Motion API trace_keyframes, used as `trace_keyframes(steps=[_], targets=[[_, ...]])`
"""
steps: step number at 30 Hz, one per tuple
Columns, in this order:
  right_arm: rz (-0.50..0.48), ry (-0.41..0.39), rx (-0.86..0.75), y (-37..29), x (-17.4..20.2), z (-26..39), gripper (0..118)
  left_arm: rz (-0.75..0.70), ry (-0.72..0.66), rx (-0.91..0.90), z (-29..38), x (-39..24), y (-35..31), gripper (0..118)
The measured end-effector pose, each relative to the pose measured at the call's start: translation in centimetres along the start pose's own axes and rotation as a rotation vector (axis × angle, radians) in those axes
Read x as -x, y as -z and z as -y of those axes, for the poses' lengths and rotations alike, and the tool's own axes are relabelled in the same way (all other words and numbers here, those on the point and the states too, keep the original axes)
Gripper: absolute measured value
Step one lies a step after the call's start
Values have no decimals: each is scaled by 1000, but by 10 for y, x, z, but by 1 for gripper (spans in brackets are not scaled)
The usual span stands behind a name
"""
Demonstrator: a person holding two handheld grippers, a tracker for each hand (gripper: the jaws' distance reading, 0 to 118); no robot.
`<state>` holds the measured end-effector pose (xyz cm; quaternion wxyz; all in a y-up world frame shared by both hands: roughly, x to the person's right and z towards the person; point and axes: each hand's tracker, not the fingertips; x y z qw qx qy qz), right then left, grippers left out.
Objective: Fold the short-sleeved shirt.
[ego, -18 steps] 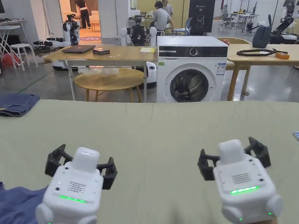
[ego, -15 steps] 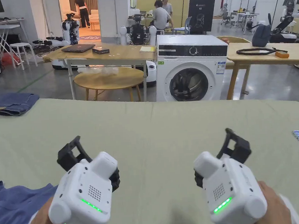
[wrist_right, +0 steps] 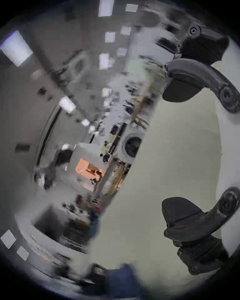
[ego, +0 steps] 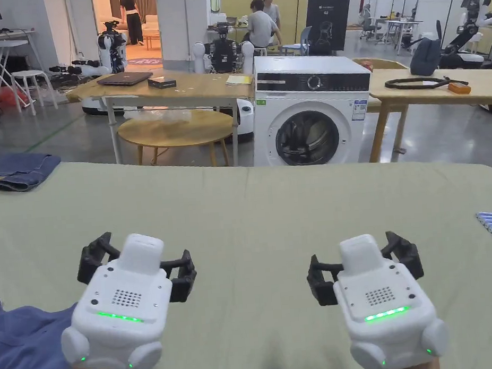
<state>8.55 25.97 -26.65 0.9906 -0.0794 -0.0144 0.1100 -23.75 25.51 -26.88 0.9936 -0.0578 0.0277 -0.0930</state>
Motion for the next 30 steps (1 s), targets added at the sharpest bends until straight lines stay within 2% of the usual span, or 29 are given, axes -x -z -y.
trace_keyframes(steps=[2,4,5,7,10,11,18,27,28,29,30], targets=[[25,217,-3,-12,-11,-1,117,27,-202,-33,2,6,-6,116],[48,370,-7,-15,-19,3,117,40,-327,-43,1,8,-10,116],[61,405,-3,-10,-22,6,117,34,-365,-47,1,9,-11,116],[59,374,-3,-4,-24,10,117,17,-367,-53,3,11,-6,116],[75,214,-22,-5,-17,9,117,0,-291,-92,1,10,-10,116],[66,187,-50,-6,-16,9,117,-1,-272,-99,1,10,-6,116],[62,180,-42,-2,-11,7,117,4,-259,-63,-4,9,-2,116],[55,222,4,0,-11,10,116,-8,-251,-11,-9,13,-1,114],[53,227,4,0,-11,10,112,-8,-245,-12,-9,13,-2,108],[57,229,2,0,-10,10,103,-5,-233,-17,-9,12,-3,99],[60,228,-3,-1,-10,12,76,-7,-220,-20,-10,10,-4,81]])
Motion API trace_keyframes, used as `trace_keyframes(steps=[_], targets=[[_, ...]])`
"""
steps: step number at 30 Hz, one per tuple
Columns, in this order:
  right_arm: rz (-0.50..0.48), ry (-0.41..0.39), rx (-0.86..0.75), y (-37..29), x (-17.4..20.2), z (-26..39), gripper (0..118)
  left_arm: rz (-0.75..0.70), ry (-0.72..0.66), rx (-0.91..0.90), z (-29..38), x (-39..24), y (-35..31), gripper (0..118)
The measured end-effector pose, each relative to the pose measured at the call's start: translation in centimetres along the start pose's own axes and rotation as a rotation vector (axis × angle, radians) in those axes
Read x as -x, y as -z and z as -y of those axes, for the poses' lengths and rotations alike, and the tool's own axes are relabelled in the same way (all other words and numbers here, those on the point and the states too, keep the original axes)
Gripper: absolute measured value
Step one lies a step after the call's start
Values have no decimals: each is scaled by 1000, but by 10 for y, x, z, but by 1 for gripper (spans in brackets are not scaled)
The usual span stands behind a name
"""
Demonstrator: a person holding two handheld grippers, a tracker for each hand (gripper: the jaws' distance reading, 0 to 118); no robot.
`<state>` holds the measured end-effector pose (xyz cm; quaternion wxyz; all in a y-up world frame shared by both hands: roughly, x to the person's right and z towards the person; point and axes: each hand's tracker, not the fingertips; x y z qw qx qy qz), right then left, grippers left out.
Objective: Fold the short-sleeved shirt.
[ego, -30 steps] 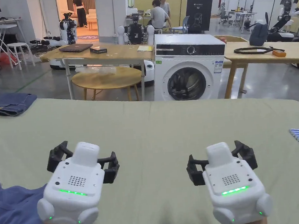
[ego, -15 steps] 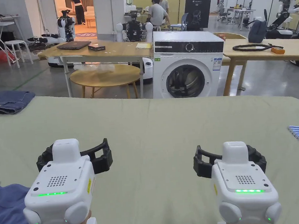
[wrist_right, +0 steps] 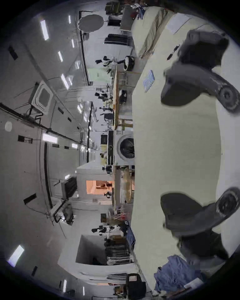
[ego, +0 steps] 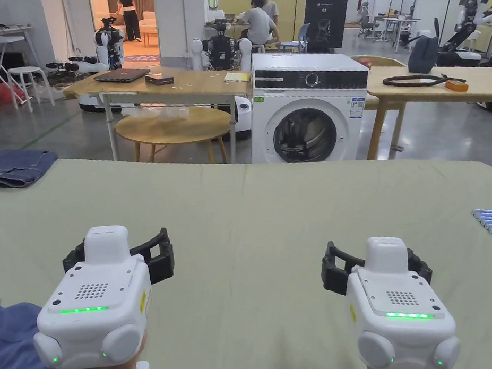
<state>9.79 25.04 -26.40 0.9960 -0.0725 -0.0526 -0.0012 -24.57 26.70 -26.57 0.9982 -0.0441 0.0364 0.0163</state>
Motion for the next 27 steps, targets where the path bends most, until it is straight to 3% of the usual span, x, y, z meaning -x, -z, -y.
trace_keyframes(steps=[2,3,6,9,13,21,27], targets=[[16,-9,-7,1,2,-1,18,-13,27,-6,0,-4,-4,47],[15,-9,-5,2,2,-2,4,-14,33,-8,-1,-5,-4,27],[12,6,-19,-5,1,-5,0,-8,42,-12,-2,-6,-4,6],[17,1,-26,-11,2,-11,0,-20,43,-13,-5,-9,-4,0],[26,-14,-34,-6,2,-11,0,-17,-6,21,-6,-10,3,0],[23,-9,-11,-1,1,-18,0,-25,31,-3,-6,-2,-11,0],[-29,-27,-2,-2,29,-23,0,-106,21,4,-10,39,-29,0]])
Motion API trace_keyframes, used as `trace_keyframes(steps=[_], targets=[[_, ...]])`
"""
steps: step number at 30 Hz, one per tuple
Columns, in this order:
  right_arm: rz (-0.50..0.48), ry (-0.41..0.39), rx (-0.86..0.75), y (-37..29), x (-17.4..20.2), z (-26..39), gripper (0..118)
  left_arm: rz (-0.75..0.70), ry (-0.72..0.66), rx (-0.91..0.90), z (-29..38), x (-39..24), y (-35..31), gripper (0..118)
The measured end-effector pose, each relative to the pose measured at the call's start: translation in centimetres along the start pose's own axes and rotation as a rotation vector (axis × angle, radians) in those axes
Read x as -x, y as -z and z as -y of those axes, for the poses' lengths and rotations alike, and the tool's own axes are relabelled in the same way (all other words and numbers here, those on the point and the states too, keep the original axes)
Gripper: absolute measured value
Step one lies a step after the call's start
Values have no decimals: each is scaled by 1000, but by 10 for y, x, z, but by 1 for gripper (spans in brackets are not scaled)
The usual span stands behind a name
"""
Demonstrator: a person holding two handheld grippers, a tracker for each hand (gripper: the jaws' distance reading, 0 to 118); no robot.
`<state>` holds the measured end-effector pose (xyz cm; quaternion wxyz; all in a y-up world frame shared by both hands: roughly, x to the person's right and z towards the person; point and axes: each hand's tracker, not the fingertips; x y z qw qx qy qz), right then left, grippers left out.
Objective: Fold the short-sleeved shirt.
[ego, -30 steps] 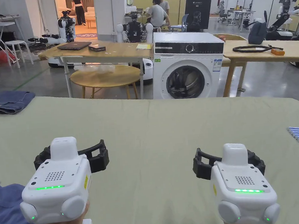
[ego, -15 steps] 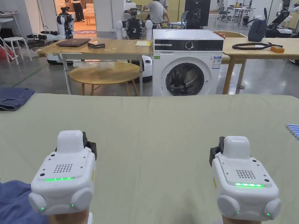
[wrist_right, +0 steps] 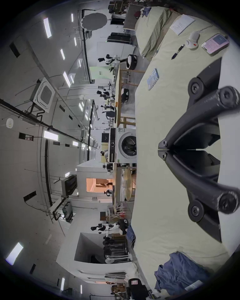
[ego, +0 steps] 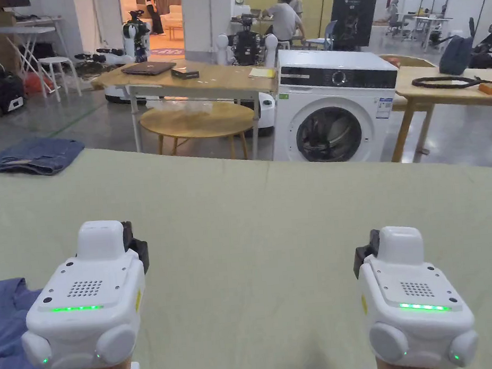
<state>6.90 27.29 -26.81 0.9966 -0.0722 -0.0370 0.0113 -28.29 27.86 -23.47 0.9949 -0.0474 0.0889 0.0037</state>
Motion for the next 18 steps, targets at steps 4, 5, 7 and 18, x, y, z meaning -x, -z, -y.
trace_keyframes(steps=[4,5,7,18], targets=[[-73,0,13,4,37,-5,0,-82,-1,9,-8,41,-16,0],[-106,1,13,5,48,-6,0,-103,0,14,-8,54,-19,0],[-154,-6,10,5,70,-7,0,-142,1,23,-8,78,-24,0],[-359,-50,64,0,172,7,0,-230,-8,312,13,199,-35,0]])
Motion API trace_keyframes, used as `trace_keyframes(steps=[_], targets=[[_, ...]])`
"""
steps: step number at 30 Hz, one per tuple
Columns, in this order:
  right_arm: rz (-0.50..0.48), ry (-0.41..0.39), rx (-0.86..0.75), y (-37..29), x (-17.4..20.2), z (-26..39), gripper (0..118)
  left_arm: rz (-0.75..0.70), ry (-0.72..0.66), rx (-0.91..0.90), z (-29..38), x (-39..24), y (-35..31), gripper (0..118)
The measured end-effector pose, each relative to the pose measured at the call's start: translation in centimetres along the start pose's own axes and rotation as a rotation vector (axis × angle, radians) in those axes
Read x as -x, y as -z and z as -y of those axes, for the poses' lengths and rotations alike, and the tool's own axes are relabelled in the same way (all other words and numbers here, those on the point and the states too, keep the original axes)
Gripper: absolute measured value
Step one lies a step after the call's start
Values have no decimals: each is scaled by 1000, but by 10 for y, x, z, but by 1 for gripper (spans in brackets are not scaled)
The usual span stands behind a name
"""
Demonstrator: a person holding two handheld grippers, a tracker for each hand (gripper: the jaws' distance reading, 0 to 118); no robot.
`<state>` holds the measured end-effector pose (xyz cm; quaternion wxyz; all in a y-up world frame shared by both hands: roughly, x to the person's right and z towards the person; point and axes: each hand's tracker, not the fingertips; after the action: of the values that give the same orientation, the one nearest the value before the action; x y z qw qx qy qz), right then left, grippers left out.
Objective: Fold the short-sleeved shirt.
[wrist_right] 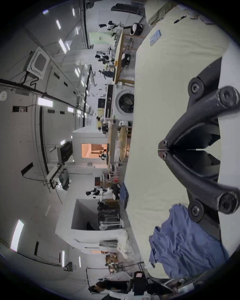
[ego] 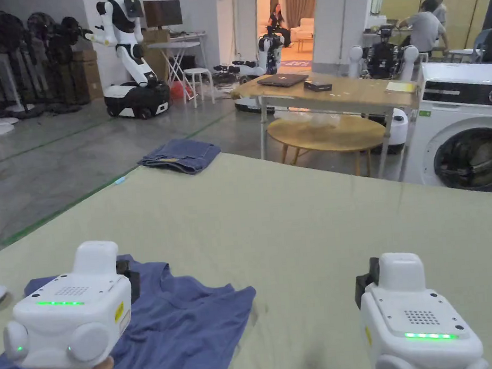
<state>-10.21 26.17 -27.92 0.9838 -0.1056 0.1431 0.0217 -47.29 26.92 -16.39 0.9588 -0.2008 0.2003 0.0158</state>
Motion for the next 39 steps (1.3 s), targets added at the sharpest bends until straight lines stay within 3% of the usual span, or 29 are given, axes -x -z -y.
trace_keyframes(steps=[8,10,12,13,18,20,23,26,27,33,39], targets=[[-53,-23,71,-5,29,19,0,113,-14,376,26,39,61,0],[-56,-33,83,-5,31,23,0,140,-73,465,35,44,82,32],[-61,-41,99,3,31,29,0,138,-110,556,43,46,98,87],[-58,-47,105,3,31,31,0,126,-107,597,48,45,108,89],[-43,-62,138,10,23,37,0,112,-47,749,78,36,147,89],[-32,-65,153,14,17,42,0,92,84,709,75,22,134,85],[-14,-58,164,12,11,40,0,93,94,703,72,12,133,56],[5,-47,173,15,7,41,0,85,103,683,74,11,134,10],[6,-43,176,22,5,44,0,74,114,675,74,11,133,1],[18,-18,185,20,-2,45,0,104,3,576,75,31,119,1],[43,8,136,10,-17,35,0,147,-45,355,34,31,85,0]])
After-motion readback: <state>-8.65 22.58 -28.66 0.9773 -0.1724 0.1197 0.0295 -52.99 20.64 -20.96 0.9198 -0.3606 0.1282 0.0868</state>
